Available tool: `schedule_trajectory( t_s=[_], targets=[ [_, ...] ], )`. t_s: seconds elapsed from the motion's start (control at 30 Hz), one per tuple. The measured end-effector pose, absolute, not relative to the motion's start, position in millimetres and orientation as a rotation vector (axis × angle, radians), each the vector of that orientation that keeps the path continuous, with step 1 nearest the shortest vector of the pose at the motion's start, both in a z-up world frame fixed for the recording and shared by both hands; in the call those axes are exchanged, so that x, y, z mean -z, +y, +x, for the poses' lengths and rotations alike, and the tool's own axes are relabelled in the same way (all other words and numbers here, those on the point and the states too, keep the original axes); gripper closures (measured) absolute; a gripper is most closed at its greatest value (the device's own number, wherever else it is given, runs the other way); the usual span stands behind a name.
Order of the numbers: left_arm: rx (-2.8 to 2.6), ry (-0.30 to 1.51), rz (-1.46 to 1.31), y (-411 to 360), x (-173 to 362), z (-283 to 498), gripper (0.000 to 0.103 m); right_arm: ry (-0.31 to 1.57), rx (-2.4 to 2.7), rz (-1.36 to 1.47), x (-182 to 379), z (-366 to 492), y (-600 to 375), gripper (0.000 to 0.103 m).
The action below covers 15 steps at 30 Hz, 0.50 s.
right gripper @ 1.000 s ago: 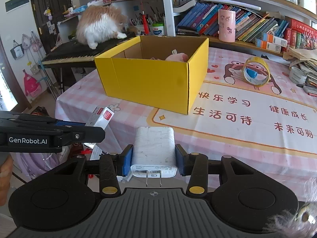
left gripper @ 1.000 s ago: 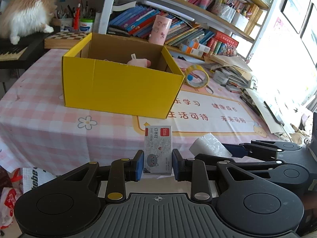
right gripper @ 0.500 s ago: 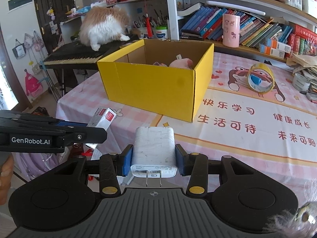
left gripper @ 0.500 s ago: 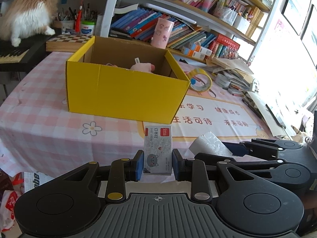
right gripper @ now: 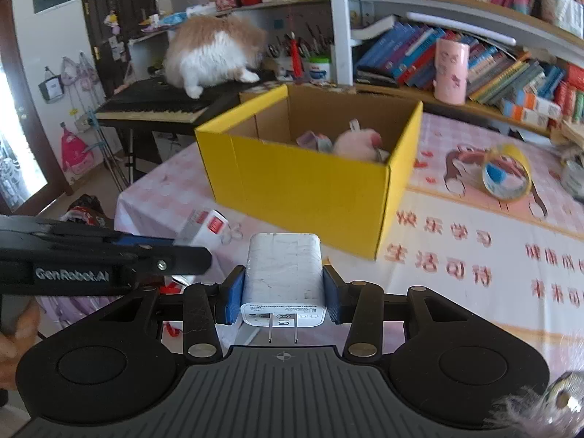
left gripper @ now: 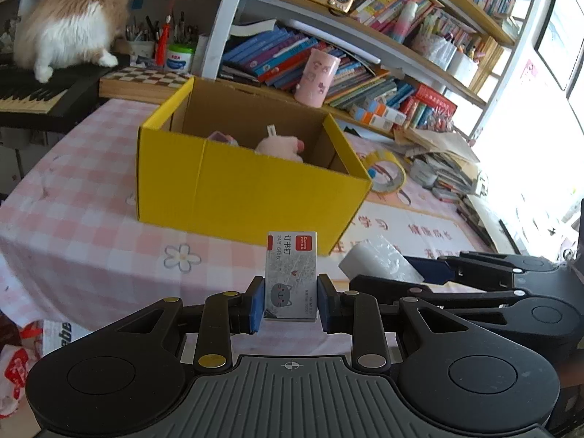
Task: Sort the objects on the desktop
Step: 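Lift and carry the charger and card box with both grippers toward the yellow box, then lower both grippers into the yellow box and open them to release charger and card box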
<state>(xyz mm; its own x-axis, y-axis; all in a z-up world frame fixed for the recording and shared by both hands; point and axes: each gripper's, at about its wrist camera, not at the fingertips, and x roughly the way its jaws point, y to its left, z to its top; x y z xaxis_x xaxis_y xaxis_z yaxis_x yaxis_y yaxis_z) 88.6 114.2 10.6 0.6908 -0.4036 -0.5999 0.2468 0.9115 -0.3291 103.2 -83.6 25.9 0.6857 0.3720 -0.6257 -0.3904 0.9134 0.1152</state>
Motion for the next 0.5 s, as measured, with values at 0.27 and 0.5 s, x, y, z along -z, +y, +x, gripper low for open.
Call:
schedule_trajectory(
  t_s=[0.27, 0.5],
  targets=[
    [0.296, 0.625, -0.237, 124.6, -34.8, 124.7, 0.075, 0.623, -0.475, -0.024, -48.0, 140.1, -86.0, 0.062],
    [0.236, 0.558, -0.23, 128.4, -48.6, 164.8, 0.075, 0.561, -0.51, -0.046, -66.1, 188.3, -93.0, 0.062]
  ],
)
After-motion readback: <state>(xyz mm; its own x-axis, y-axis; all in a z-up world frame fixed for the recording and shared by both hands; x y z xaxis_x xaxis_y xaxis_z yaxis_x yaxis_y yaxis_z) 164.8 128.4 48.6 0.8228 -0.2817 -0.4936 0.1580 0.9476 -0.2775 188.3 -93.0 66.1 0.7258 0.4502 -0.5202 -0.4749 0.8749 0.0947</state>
